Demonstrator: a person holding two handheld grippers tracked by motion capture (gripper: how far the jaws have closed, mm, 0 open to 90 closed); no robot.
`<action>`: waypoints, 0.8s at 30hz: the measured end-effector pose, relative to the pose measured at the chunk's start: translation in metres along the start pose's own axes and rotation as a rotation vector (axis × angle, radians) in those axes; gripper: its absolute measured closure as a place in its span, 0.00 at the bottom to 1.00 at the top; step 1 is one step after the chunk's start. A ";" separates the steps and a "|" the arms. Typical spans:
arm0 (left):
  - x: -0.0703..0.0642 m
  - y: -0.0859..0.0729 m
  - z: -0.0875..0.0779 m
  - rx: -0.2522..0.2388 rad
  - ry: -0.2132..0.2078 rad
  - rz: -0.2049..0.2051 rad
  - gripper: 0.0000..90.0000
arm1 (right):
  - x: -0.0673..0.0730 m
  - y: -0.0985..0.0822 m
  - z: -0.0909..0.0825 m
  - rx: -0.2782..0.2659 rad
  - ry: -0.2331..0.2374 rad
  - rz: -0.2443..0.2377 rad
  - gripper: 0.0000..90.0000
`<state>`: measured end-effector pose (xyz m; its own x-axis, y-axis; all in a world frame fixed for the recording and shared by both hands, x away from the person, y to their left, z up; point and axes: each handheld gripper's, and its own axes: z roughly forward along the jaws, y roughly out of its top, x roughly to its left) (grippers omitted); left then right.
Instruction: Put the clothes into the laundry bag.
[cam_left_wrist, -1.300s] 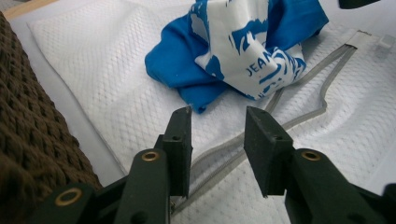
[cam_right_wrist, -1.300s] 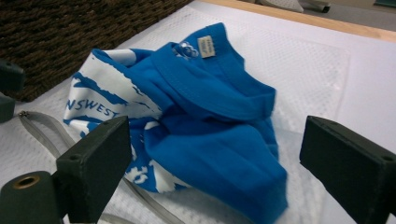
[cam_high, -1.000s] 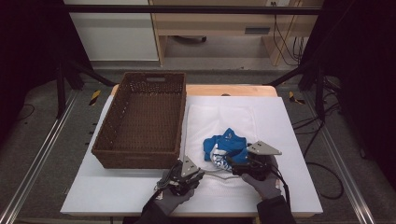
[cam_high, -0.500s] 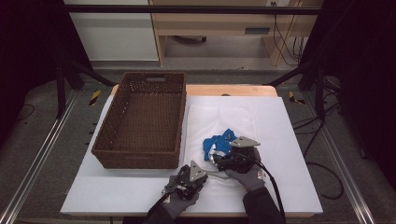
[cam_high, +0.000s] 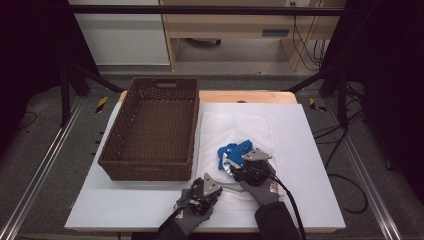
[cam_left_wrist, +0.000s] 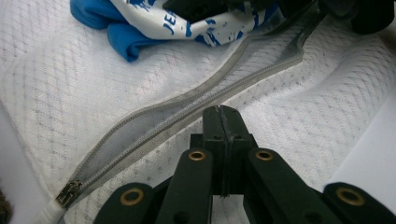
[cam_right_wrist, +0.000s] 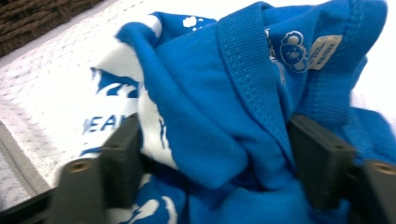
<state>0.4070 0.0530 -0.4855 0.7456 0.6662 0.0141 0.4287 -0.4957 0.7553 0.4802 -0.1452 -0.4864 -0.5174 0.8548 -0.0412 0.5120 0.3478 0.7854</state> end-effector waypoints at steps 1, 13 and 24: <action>0.000 0.000 0.000 0.002 0.002 0.002 1.00 | -0.001 0.000 -0.001 -0.004 -0.009 -0.006 0.46; 0.000 0.000 0.000 0.005 -0.001 0.006 1.00 | -0.026 0.008 -0.026 -0.058 -0.016 0.095 0.76; 0.001 0.000 0.000 0.002 -0.010 0.005 1.00 | -0.083 0.014 -0.095 -0.171 -0.191 0.141 0.76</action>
<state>0.4082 0.0537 -0.4856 0.7525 0.6585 0.0111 0.4261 -0.4996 0.7542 0.4653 -0.2482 -0.4139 -0.3029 0.9526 -0.0269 0.4381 0.1642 0.8838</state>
